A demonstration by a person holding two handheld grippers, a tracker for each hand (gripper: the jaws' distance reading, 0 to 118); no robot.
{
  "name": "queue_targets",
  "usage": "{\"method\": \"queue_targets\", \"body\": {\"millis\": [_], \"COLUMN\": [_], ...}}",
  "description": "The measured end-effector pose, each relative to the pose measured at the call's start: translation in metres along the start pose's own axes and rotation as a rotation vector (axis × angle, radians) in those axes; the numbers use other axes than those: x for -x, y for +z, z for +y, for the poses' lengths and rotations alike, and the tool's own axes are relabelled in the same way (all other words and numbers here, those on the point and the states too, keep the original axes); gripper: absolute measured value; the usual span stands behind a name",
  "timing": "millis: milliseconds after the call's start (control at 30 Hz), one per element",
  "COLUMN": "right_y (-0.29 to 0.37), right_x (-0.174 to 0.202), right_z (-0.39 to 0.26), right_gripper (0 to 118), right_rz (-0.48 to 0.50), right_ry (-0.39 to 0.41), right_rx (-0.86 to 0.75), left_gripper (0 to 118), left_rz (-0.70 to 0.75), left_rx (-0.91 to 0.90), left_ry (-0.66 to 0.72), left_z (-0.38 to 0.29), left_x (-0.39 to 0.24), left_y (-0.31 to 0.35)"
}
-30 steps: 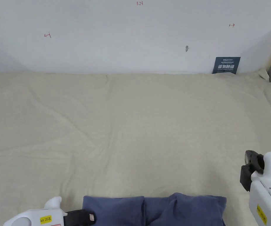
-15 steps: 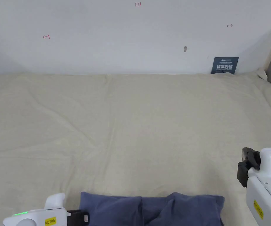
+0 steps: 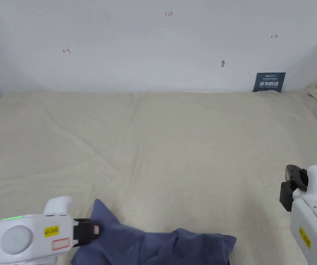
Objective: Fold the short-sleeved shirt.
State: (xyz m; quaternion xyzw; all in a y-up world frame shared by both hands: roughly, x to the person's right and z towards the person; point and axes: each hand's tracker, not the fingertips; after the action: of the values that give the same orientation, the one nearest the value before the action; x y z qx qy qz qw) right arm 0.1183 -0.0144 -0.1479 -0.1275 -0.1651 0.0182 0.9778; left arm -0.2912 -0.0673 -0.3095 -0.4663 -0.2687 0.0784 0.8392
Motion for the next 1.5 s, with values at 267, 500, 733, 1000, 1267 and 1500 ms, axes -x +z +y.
{"method": "queue_targets", "body": {"millis": [267, 500, 733, 1000, 1267, 1500], "right_y": [0.008, 0.011, 0.015, 0.016, 0.017, 0.016], "right_x": [-0.018, -0.041, -0.052, -0.051, -0.043, -0.04], "right_z": [-0.002, -0.007, -0.013, -0.011, -0.007, -0.009], "right_gripper": [0, 0, 0, 0, 0, 0], "right_rz": [-0.025, -0.072, -0.107, -0.108, -0.083, -0.069], "right_ry": [-0.01, -0.029, -0.024, -0.032, -0.034, -0.035], "right_rx": [-0.01, -0.006, 0.006, 0.004, -0.01, -0.005], "left_gripper": [9, 9, 20, 107, 0, 0], "left_rz": [-0.149, -0.142, -0.058, -0.266, -0.167, -0.056], "left_rx": [0.114, 0.269, 0.336, 0.115, -0.25, -0.231], "left_ry": [-0.129, -0.2, -0.168, -0.041, -0.134, -0.167], "left_z": [0.008, -0.02, -0.048, -0.03, -0.025, -0.046], "left_x": [-0.115, -0.185, -0.202, -0.187, -0.154, -0.142], "left_y": [-0.075, -0.166, -0.22, -0.154, -0.087, -0.107]}}
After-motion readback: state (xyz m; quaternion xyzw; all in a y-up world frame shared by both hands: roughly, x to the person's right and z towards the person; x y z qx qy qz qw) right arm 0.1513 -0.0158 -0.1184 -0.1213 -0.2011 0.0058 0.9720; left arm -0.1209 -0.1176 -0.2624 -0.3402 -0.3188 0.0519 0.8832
